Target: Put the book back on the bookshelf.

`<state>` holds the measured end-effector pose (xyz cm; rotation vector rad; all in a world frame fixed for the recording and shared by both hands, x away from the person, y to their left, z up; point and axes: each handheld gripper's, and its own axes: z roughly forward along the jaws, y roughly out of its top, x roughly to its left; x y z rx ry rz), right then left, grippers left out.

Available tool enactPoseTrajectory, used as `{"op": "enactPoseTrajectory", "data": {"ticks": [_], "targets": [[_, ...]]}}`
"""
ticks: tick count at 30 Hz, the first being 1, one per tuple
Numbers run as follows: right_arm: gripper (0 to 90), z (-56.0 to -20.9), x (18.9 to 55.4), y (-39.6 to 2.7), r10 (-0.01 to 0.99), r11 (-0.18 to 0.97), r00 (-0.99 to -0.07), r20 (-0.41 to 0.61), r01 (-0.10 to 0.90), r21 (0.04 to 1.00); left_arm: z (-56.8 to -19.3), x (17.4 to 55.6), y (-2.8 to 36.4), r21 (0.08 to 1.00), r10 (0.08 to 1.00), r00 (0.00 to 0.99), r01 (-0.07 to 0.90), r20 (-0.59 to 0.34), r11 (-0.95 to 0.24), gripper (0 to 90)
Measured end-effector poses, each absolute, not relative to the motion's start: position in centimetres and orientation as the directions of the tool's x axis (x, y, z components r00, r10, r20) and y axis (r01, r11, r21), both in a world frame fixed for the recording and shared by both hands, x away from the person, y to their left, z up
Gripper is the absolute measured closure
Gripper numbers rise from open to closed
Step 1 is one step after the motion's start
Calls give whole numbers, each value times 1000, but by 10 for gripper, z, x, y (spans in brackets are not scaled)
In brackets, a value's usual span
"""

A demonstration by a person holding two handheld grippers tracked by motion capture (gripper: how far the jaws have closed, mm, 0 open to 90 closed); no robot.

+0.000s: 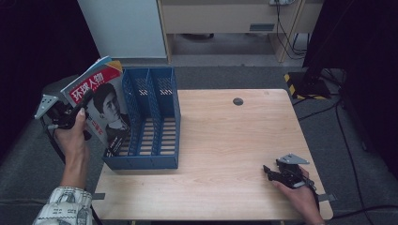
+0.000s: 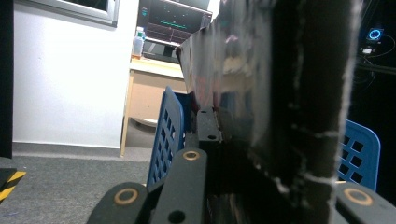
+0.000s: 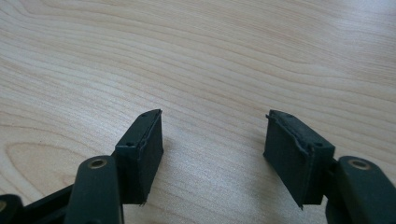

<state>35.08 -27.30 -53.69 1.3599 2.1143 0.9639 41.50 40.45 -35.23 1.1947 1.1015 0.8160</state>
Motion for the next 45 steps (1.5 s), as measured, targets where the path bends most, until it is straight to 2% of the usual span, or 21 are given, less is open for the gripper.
{"op": "enactPoseTrajectory", "data": {"ticks": [21, 45], "targets": [[371, -537, 351, -273, 909, 274, -417, 1, 597, 754, -382, 407, 403, 973, 931, 282, 69, -230, 219, 862], [371, -537, 350, -273, 910, 271, -415, 4, 601, 752, -397, 408, 397, 970, 932, 270, 74, -242, 230, 856]]}}
